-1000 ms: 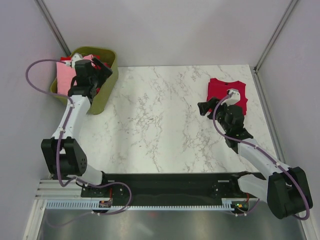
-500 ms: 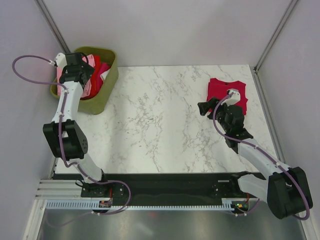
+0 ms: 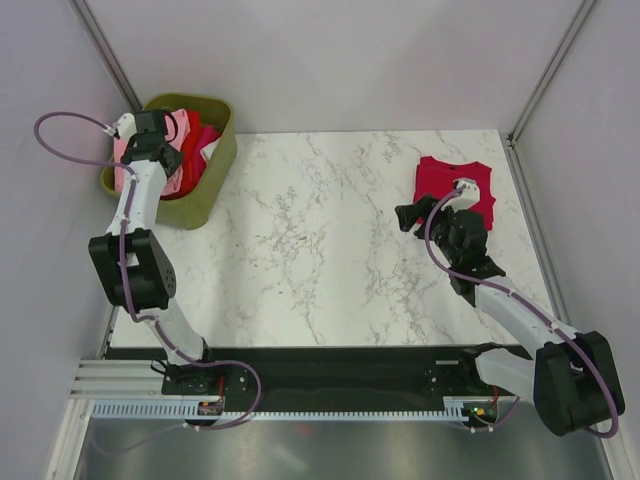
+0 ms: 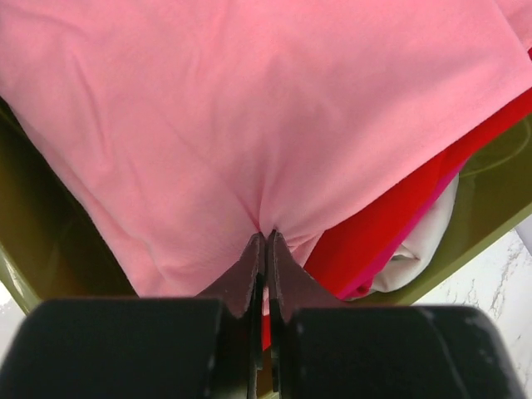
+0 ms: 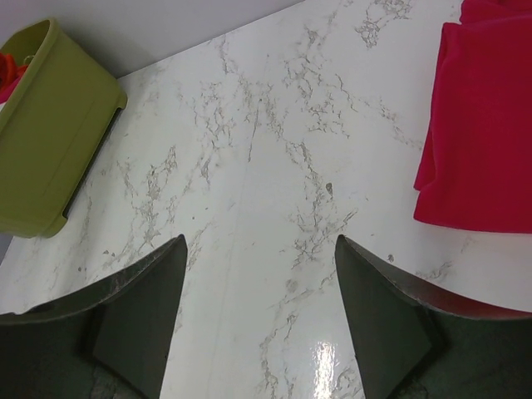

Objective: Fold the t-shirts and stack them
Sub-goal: Grab the tshirt from the pile

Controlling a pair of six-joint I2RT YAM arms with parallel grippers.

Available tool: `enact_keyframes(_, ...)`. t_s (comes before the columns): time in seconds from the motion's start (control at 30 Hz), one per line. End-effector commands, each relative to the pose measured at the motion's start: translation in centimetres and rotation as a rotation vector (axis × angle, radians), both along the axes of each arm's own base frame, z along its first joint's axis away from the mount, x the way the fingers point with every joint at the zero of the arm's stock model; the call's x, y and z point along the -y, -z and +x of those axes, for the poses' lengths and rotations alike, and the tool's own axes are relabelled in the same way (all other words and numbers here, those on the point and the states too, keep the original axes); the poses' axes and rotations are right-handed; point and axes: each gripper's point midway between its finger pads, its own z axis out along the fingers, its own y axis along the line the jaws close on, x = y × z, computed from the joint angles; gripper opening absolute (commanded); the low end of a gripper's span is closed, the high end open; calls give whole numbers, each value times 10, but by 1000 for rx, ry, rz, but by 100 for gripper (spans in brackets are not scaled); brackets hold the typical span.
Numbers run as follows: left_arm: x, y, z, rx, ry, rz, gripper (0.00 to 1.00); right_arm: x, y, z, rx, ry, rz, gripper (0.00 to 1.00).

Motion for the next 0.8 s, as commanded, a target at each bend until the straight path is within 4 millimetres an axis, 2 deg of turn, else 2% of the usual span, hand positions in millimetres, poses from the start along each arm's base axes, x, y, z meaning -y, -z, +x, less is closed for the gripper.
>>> enact_keyframes(0.0,-1,-17,6,48,14,-25,2,1,-12,6,34,14,16,80)
enact_keyframes(0.1,1,-54,-3,150,-20,-37,2,0,-11,6,30,14,13,80)
enact_keyframes(0.13,2,-79,-7,224,-24,-43,2,0,-11,6,32,14,13,80)
enact_keyframes(0.2,13,-101,-13,293,2,-74,2,0,-12,5,36,12,15,80)
enact_keyframes(0.23,19,-128,-25,367,-2,-98,2,1,-11,5,34,13,16,80)
enact_keyframes(0.33,51,-157,-38,499,72,-226,2,1,-13,4,40,16,17,80)
enact_keyframes(0.37,75,-182,-47,598,177,-283,2,2,-13,4,39,15,16,80)
enact_keyframes(0.4,91,-199,-56,652,237,-316,2,2,-13,4,41,15,15,80)
enact_keyframes(0.43,120,-213,-64,688,310,-366,2,1,-13,4,40,14,16,80)
enact_keyframes(0.47,140,-238,-81,741,373,-382,2,1,-13,4,38,13,17,80)
enact_keyframes(0.5,156,-253,-90,772,419,-390,2,1,-12,5,38,14,17,80)
enact_keyframes(0.53,196,-266,-104,785,523,-426,2,1,-13,5,38,14,19,80)
enact_keyframes(0.6,233,-301,-126,867,623,-461,2,2,-11,5,31,19,19,80)
enact_keyframes(0.63,268,-310,-142,872,715,-523,2,1,-11,4,31,18,22,80)
enact_keyframes(0.67,284,-330,-155,909,783,-559,2,2,-10,4,25,20,24,80)
enact_keyframes(0.73,313,-349,-171,931,891,-597,2,5,-11,5,28,45,20,80)
enact_keyframes(0.77,313,-367,-181,972,916,-592,2,7,-11,5,27,50,18,80)
